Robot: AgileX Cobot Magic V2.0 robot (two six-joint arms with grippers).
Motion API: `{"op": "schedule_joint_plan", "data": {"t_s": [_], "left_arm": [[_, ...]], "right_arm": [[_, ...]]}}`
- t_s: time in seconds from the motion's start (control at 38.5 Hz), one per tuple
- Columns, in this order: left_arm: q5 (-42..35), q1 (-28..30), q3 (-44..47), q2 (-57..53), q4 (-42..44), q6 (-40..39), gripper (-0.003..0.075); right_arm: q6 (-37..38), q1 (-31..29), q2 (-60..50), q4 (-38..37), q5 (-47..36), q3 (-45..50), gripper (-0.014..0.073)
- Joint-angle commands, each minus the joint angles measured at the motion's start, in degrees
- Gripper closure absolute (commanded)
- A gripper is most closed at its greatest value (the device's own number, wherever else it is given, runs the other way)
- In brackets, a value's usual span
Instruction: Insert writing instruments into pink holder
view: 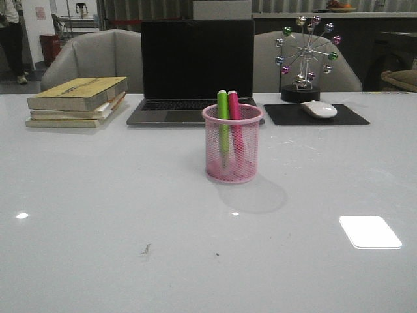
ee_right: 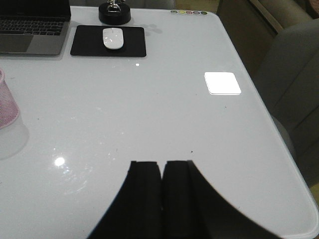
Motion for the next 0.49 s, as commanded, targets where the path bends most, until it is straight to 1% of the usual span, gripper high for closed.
{"op": "schedule_joint_plan", "data": {"t_s": [0.0,0.31,0.42,0.47], "left_arm": [[-4.71,0.11,-1.52,0.59,0.1,-0.14,0.0348],[-4.71,0.11,-1.52,0.59,0.1,-0.14,0.0348],[-4.71,0.11,-1.52,0.59,0.1,-0.14,0.0348],[-4.71,0.11,-1.52,0.59,0.1,-0.14,0.0348]], "right_arm": [[-0.43,-0.32,0.61,-1.46,-3.68,-1.17,0.0545],[-0.43,-0.32,0.61,-2.45,-4.11,-1.17,0.0545],[-0.43,-0.26,0.61,-1.46,-7.07,-1.17,0.0545],[-0.43,-0.26,0.53,0.84,-10.28,-1.17,0.0545]]}}
